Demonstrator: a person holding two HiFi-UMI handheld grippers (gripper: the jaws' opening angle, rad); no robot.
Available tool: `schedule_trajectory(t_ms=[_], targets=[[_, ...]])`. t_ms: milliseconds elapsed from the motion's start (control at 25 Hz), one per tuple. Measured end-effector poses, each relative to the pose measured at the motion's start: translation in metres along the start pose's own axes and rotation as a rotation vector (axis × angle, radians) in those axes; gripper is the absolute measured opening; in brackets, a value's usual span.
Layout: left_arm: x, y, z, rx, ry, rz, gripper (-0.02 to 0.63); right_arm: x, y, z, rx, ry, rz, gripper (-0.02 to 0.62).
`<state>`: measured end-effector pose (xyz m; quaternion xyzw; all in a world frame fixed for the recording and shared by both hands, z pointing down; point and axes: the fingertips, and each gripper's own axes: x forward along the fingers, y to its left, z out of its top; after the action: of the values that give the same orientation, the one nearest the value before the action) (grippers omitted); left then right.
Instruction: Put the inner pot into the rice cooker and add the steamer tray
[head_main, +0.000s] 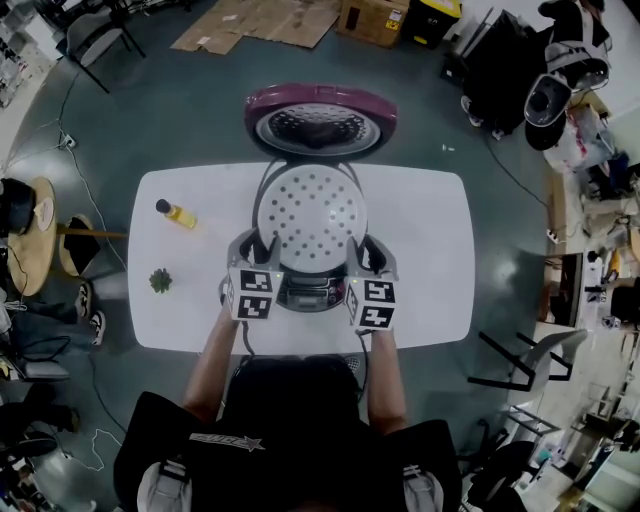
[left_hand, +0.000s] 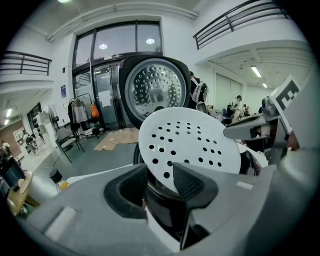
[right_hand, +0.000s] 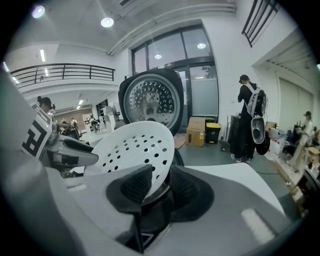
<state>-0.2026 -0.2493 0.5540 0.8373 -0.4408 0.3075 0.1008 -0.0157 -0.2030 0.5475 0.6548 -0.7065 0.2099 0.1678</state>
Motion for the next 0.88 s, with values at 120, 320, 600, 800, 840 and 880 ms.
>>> schedule_trajectory(t_ms=[120,320,600,800,840,880], targets=[[0.004,-0.003,-0.001,0.013,0.026,-0.003,0.172,0.002,-0.003,-0.004,-0.005,0.023,-0.006,0.104],[0.008,-0.003,-0.006,0.035,0.07,-0.004,0.175,0.005,-0.002,-0.011,-0.009,0.057,-0.003,0.106],[0.016,-0.001,-0.01,0.026,0.096,-0.013,0.176,0.015,-0.005,-0.015,-0.008,0.095,-0.008,0.106],[0.022,-0.001,-0.011,0.01,0.112,-0.017,0.178,0.021,-0.007,-0.016,-0.008,0.116,-0.009,0.106],[0.023,-0.001,-0.012,0.004,0.117,-0.021,0.178,0.022,-0.007,-0.016,-0.006,0.121,-0.007,0.106],[0.023,-0.001,-0.013,-0.001,0.121,-0.024,0.178,0.022,-0.007,-0.017,-0.003,0.126,-0.003,0.106]])
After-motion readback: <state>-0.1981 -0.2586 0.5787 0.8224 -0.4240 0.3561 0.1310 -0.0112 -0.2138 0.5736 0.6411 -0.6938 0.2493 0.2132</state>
